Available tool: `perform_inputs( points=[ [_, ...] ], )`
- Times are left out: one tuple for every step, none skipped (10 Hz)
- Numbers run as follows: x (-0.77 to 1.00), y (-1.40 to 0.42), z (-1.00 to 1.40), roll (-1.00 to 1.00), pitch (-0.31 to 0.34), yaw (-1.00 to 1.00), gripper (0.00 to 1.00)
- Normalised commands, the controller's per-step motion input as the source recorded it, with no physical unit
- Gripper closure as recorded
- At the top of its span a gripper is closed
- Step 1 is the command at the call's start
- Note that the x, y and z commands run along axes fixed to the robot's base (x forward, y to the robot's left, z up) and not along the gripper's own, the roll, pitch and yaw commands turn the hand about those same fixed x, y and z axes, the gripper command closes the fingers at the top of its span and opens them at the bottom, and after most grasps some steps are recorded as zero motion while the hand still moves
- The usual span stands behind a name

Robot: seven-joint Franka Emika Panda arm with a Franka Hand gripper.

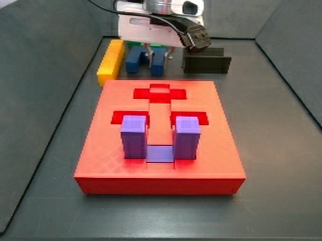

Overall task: Pick up the blue object. Move up. Place the blue object on the fixture. Regrasp the blue object. Move to above the board. Insert the blue object.
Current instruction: Move up, then place the blue object on the fixture.

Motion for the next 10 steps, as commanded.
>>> perform_inputs(
  points=[
    [0.0, 0.0, 0.83, 0.0, 0.0, 0.0, 1.0],
    [0.0, 0.03, 0.83, 0.0, 0.001, -0.02, 1.0],
    [-0.06, 0.03, 0.64, 0.0, 0.049, -0.03, 1.0],
    [-0.02, 0.02, 0.35, -0.02, 0.032, -0.02, 1.0],
    [0.0, 0.0, 0.0, 0.0, 0.0, -0.04, 1.0],
    [0.03, 0.0, 0.11, -0.41, -0.091, 0.0, 1.0],
    [0.1, 0.01, 0.24, -0.71, -0.249, -0.07, 1.0],
    [0.1, 0.08, 0.34, -0.87, -0.349, -0.12, 1.0],
    [0.13, 0.07, 0.34, -0.87, -0.329, -0.09, 1.0],
    [0.17, 0.04, 0.3, -0.84, -0.306, -0.07, 1.0]
  ],
)
